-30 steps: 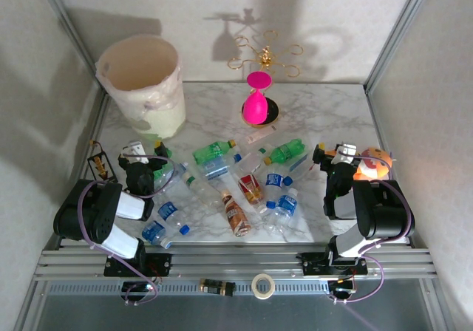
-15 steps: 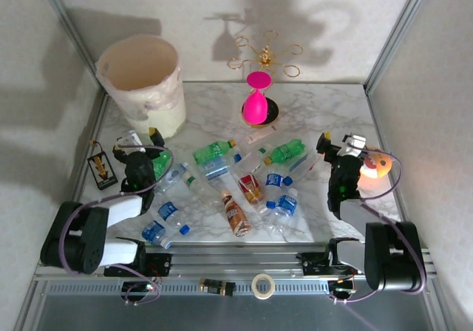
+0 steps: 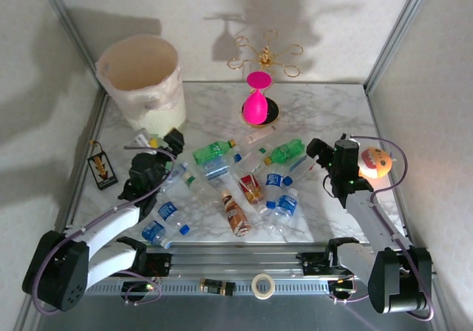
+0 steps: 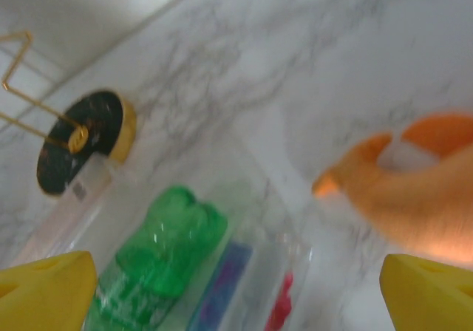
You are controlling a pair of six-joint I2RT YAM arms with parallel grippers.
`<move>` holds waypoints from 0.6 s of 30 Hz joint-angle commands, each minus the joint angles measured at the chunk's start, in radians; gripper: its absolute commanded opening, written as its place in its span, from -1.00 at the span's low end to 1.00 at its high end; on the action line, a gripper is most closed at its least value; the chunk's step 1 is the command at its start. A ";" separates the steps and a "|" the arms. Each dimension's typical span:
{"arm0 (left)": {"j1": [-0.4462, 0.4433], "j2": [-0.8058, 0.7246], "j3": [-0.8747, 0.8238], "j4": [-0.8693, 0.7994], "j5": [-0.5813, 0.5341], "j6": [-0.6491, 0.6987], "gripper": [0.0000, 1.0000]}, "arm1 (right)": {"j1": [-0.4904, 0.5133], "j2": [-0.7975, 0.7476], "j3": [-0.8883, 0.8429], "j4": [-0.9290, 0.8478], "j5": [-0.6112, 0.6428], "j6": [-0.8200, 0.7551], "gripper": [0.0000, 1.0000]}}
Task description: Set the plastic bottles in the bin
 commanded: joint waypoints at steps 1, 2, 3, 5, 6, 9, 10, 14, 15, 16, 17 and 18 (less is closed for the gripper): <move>-0.121 0.043 0.015 0.001 0.030 -0.075 0.99 | 0.011 0.005 0.004 -0.078 -0.122 0.133 0.98; -0.160 0.070 0.026 0.013 0.021 -0.073 0.99 | 0.010 0.013 -0.003 -0.052 -0.144 0.148 0.98; -0.192 0.094 0.038 0.021 0.009 -0.072 0.99 | 0.011 0.023 -0.006 -0.032 -0.156 0.163 0.98; -0.254 0.156 0.073 0.038 -0.001 -0.064 0.99 | 0.012 0.055 -0.016 0.014 -0.168 0.200 0.98; -0.278 0.183 0.092 0.044 -0.002 -0.064 0.99 | 0.012 0.074 -0.017 0.030 -0.165 0.216 0.98; -0.338 0.262 0.158 0.040 0.012 -0.059 0.99 | 0.010 0.155 -0.009 0.069 -0.164 0.262 0.97; -0.354 0.283 0.175 0.038 0.016 -0.061 0.99 | 0.011 0.186 -0.001 0.080 -0.174 0.273 0.97; -0.396 0.322 0.204 0.040 0.018 -0.071 0.99 | 0.012 0.286 0.027 0.108 -0.199 0.303 0.92; -0.402 0.324 0.204 0.041 0.017 -0.073 0.99 | 0.012 0.301 0.024 0.117 -0.200 0.308 0.90; -0.408 0.326 0.204 0.042 0.017 -0.073 0.99 | 0.012 0.314 0.021 0.122 -0.197 0.312 0.89; -0.413 0.324 0.201 0.036 0.013 -0.071 0.99 | 0.012 0.324 0.016 0.126 -0.188 0.320 0.89; -0.417 0.323 0.199 0.029 0.006 -0.070 0.99 | 0.012 0.330 0.011 0.129 -0.182 0.325 0.87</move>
